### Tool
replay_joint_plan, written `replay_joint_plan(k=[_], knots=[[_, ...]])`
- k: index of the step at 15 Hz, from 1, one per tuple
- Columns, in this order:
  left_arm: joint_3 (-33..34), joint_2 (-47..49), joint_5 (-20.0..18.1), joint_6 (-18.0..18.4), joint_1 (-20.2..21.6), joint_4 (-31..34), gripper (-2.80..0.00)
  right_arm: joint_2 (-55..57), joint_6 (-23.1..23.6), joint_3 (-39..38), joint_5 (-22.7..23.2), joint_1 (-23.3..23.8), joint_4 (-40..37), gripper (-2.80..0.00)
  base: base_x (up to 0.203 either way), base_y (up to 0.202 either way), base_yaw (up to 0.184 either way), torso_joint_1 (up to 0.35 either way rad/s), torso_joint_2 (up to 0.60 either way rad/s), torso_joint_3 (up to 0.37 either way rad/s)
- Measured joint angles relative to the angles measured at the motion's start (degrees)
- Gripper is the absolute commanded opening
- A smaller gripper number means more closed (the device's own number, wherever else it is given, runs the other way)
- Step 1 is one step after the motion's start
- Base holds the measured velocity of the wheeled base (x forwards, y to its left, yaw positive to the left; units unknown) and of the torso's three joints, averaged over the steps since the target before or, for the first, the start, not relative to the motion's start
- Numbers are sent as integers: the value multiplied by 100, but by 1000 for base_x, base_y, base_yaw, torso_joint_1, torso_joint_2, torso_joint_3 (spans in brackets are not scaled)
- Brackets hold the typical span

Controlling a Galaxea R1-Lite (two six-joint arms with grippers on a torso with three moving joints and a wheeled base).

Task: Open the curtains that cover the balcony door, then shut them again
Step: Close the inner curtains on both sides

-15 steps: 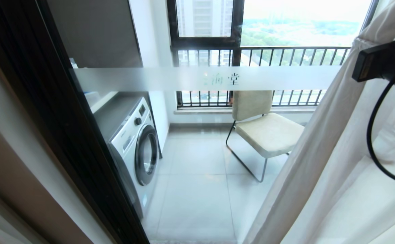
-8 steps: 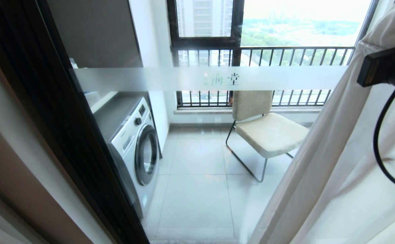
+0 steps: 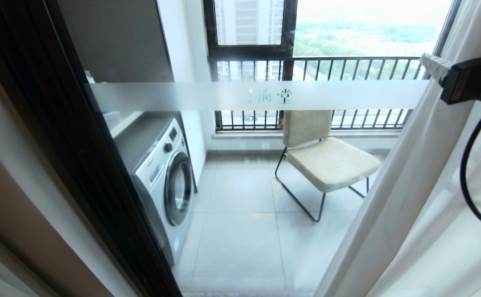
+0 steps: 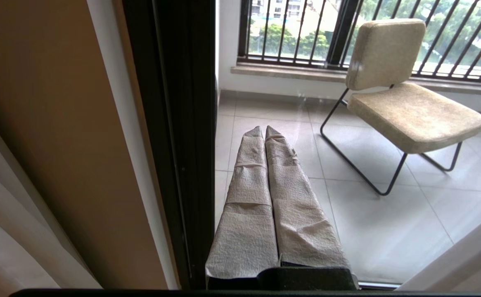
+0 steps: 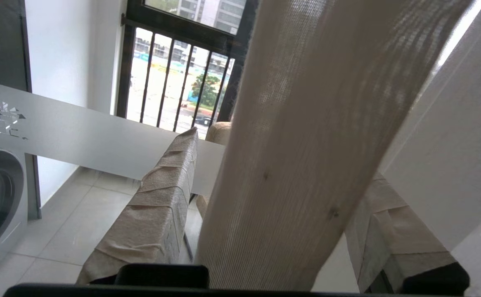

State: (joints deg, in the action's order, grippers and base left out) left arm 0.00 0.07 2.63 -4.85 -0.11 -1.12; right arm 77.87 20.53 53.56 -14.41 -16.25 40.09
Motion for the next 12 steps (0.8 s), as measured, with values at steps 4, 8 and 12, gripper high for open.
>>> replay_joint_plan(k=[4,8,12], knots=[[0,0,-2,0,1,2,-280,-404,6,-422,0,-4,9,0,0,0,0,0,0,0],[0,0,-2,0,1,1,-280,-973,16,-983,0,-9,27,0,0,0,0,0,0,0],[0,0,-2,0,0,1,-280,-1582,10,-1577,6,-9,-24,0,0,0,0,0,0,0]])
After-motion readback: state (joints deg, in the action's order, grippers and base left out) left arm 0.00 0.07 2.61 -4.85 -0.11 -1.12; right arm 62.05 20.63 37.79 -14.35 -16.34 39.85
